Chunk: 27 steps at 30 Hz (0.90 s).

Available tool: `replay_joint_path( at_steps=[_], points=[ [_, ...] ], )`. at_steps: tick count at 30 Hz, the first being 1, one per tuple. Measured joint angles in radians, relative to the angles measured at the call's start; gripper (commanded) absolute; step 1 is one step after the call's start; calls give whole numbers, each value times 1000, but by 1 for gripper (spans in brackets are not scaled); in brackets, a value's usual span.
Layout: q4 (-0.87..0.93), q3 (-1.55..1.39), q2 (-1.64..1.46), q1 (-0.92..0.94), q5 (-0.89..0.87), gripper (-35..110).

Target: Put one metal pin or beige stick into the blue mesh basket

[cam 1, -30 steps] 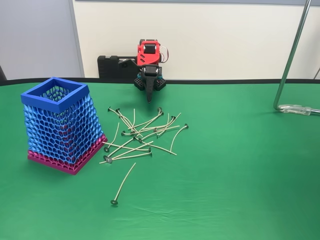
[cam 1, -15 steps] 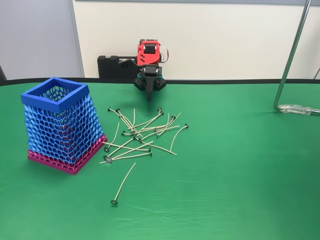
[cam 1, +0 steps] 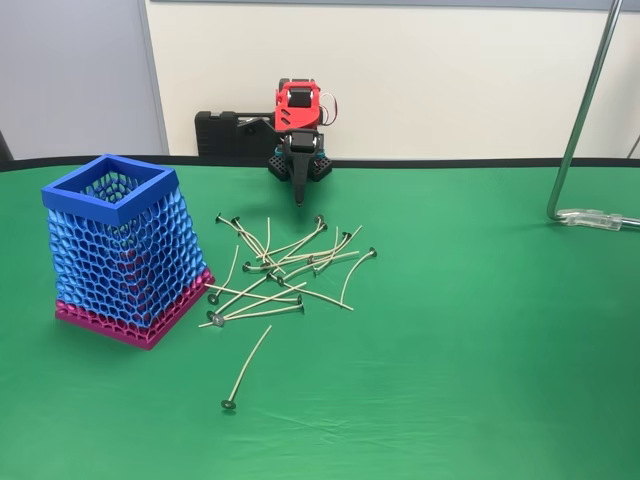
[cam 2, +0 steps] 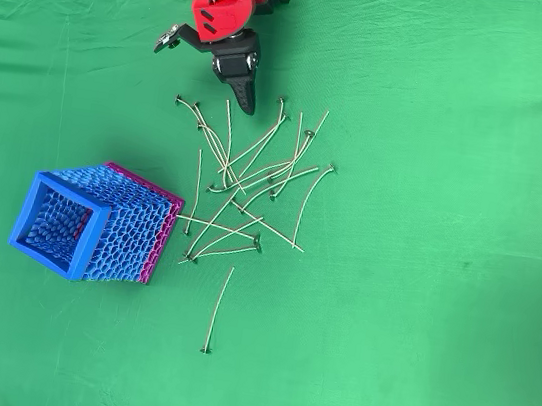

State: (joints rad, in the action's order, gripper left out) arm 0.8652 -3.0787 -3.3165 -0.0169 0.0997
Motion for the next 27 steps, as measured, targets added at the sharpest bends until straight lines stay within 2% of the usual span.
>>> replay_joint_path(
  at_steps=[10,27],
  points=[
    [0,48,87,5,31,1],
    [175,535,500,-61,-35,1]
  ],
)
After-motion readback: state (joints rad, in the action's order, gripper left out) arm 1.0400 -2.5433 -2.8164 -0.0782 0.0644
